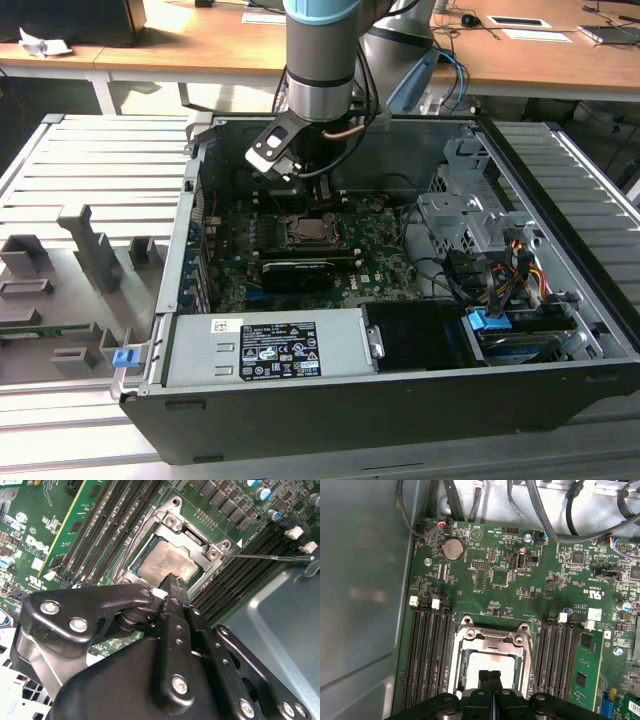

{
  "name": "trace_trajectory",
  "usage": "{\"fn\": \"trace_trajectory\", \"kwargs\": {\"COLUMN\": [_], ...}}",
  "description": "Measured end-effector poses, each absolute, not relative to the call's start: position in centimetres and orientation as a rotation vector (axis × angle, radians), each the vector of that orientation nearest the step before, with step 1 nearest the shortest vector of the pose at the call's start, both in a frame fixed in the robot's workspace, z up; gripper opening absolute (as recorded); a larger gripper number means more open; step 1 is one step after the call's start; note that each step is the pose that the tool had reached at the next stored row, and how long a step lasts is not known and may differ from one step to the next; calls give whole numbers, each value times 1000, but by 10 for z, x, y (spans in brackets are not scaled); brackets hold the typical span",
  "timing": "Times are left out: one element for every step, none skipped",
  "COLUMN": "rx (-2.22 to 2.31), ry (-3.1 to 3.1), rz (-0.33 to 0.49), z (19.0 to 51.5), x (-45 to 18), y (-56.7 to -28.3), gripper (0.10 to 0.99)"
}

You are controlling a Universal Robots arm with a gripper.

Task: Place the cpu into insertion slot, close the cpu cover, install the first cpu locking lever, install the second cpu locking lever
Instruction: 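Install the first cpu locking lever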

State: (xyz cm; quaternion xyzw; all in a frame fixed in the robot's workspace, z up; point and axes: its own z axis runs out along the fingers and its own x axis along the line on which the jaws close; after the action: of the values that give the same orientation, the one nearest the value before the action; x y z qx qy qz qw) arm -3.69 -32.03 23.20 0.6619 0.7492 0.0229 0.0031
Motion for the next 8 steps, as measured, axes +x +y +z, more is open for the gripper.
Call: {"fn": "trace_trajectory", "kwargs": {"rx": [2075,2076,2076,2076,2076,2076,2076,2076], "ry": [2349,2349,2349,2349,2349,2349,2349,2349], "rz": [72,72,72,72,73,72,72,72], "z": [232,232,232,232,232,232,232,232], "x": [-37,-37,-37,-37,-37,-37,-37,-37], "y": [-320,-320,-320,-320,-320,-320,-320,-320], "gripper": [106,106,106,106,106,106,106,106]}}
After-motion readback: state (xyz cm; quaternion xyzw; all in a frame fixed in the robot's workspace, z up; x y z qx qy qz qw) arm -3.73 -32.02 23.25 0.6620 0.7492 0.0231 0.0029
